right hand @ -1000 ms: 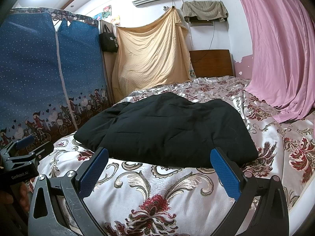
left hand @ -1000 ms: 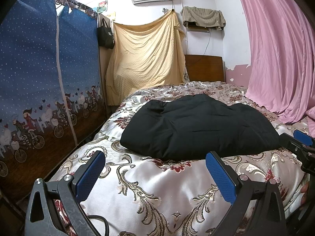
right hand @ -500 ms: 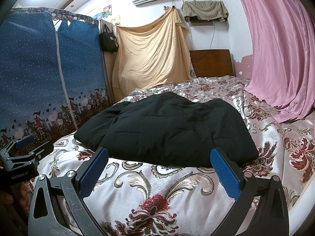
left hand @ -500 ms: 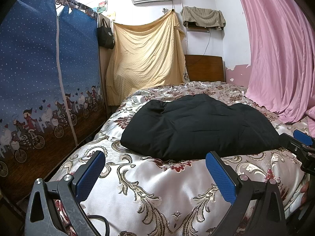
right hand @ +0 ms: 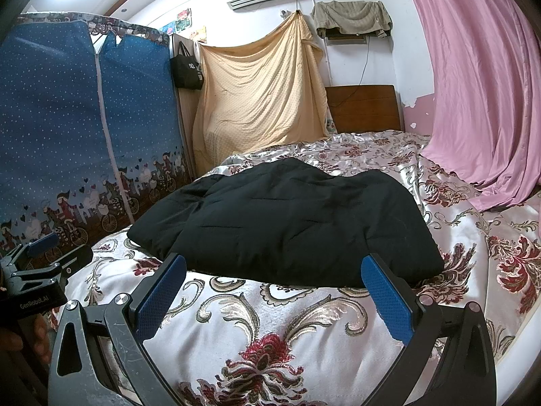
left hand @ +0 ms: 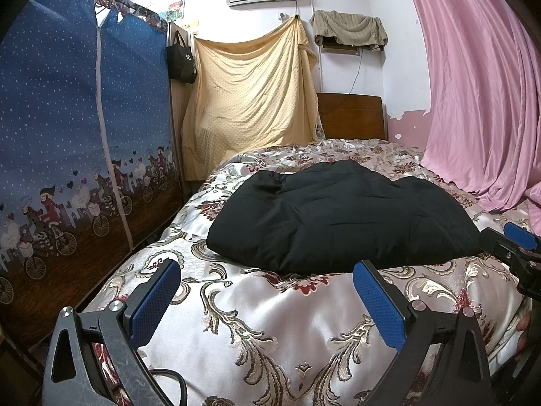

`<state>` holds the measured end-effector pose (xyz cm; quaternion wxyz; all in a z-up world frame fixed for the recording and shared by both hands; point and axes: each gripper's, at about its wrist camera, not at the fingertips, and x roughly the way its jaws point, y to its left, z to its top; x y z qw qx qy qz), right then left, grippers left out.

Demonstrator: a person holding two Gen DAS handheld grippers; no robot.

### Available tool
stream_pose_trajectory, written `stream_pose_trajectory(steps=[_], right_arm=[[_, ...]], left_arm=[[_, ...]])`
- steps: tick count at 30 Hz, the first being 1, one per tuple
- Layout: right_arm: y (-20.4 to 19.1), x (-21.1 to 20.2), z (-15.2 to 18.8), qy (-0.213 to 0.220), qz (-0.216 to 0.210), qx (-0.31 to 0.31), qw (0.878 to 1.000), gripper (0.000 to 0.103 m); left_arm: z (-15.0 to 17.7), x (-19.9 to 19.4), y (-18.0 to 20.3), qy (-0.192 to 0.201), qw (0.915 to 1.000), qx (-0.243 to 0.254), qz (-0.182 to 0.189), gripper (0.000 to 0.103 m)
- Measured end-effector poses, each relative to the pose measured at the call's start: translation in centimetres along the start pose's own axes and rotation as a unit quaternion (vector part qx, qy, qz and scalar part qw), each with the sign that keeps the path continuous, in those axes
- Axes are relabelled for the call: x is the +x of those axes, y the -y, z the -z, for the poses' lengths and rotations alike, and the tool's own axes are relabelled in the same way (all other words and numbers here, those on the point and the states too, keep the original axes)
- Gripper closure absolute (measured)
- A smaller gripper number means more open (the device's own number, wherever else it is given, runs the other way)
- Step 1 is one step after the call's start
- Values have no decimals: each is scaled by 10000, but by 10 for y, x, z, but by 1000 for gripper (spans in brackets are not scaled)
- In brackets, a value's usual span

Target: Fold large clothes

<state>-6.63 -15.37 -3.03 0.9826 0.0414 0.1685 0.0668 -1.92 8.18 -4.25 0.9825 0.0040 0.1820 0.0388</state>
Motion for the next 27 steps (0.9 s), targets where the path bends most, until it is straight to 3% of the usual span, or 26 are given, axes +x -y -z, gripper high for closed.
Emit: stream_pose_trajectory(steps=[27], right_arm=[[-2, 0, 1, 3, 4, 2, 10000, 1]], left_arm=[[1, -2, -2, -7, 10000, 19, 18, 0]])
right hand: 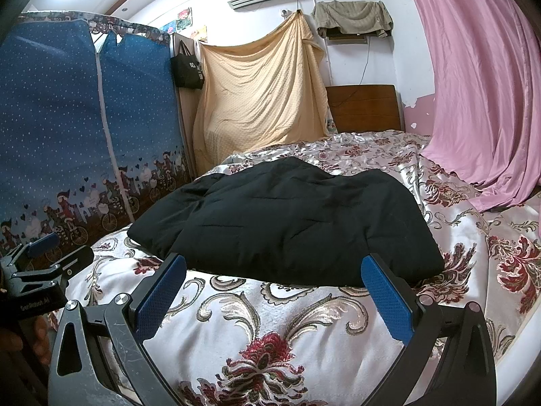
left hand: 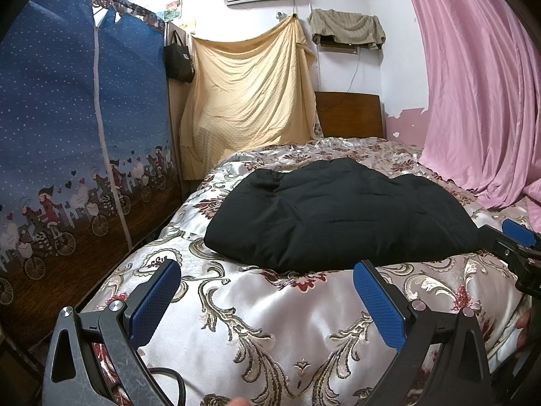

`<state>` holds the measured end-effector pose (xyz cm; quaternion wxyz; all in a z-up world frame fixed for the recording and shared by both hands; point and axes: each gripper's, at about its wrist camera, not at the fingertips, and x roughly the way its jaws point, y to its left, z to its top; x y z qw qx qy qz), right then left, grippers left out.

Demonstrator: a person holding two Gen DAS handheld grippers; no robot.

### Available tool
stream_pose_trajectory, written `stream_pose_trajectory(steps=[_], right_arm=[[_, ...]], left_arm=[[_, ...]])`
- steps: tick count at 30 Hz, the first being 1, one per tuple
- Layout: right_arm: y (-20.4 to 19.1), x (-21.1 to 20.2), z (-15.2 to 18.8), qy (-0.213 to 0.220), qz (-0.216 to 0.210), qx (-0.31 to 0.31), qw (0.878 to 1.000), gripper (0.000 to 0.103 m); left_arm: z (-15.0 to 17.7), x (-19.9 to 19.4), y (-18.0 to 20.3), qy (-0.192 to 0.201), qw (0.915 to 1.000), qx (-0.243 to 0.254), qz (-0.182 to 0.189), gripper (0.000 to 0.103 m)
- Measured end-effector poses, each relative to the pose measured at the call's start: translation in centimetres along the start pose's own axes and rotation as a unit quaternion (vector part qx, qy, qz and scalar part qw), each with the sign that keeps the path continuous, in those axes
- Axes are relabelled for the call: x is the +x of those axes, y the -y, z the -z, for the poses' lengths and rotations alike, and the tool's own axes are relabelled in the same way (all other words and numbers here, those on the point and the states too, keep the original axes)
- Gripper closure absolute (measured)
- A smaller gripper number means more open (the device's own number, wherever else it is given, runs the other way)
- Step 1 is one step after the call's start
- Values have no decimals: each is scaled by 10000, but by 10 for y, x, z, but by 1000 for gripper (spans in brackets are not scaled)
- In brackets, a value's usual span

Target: Fold large clothes

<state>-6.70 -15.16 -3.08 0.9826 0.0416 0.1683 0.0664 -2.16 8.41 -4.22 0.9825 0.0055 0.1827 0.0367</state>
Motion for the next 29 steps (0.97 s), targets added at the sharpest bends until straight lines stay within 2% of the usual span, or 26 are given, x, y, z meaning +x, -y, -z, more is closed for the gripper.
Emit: stream_pose_trajectory(steps=[4, 8, 29], right_arm=[[-1, 0, 0, -5, -1, 2, 10000, 1], [-1, 0, 0, -9, 0, 0, 10000, 1], [1, 0, 5, -30, -17, -26, 10000, 1]], left_arm=[[0, -1, -1, -24, 10000, 15, -81, 0], [1, -3, -8, -18, 9999, -86, 70, 0], [0, 0, -10, 40, 10000, 25, 43, 0]])
